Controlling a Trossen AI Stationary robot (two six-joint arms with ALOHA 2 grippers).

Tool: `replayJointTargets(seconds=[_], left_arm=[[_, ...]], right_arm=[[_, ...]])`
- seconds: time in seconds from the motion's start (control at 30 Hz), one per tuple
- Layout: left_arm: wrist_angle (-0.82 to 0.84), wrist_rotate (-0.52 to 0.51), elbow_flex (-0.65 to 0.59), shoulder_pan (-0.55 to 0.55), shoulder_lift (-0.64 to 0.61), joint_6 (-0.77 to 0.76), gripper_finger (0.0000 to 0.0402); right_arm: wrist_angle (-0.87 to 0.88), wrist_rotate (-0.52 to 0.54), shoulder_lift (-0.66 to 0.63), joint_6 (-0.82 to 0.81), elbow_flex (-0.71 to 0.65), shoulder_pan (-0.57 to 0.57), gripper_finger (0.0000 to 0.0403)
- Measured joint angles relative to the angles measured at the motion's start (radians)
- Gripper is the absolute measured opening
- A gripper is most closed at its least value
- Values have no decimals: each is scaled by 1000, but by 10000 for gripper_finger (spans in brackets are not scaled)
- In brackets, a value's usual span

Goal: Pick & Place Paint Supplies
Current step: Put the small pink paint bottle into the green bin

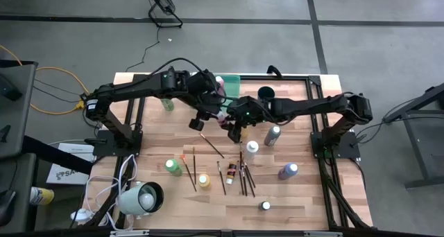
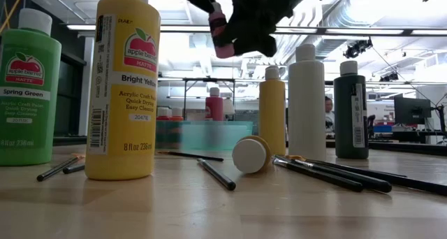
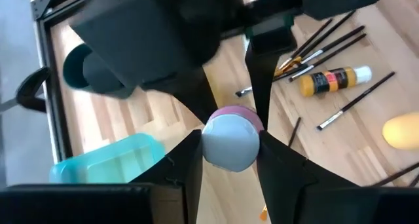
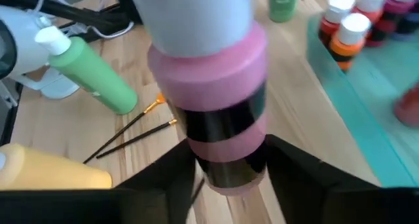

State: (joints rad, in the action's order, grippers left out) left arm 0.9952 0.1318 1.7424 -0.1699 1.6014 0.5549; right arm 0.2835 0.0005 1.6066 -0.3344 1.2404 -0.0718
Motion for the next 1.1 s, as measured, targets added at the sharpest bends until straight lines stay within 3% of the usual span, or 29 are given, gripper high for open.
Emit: replayJointTargets(seconds=[0.17, 0.33, 0.7, 1.1], left_arm=[[13, -72, -1, -20, 1, -45, 114], [36, -126, -1, -83, -1, -108, 114], [55, -249, -4, -317, 12, -185, 113], [-34, -242, -5, -467, 211, -182, 113]], right_arm=[[118, 0, -66, -24, 0, -11, 239], [215, 1, -171, -25, 0, -23, 272], [302, 158, -388, -13, 0, -30, 279], [317, 181, -435, 29, 0, -28, 279]])
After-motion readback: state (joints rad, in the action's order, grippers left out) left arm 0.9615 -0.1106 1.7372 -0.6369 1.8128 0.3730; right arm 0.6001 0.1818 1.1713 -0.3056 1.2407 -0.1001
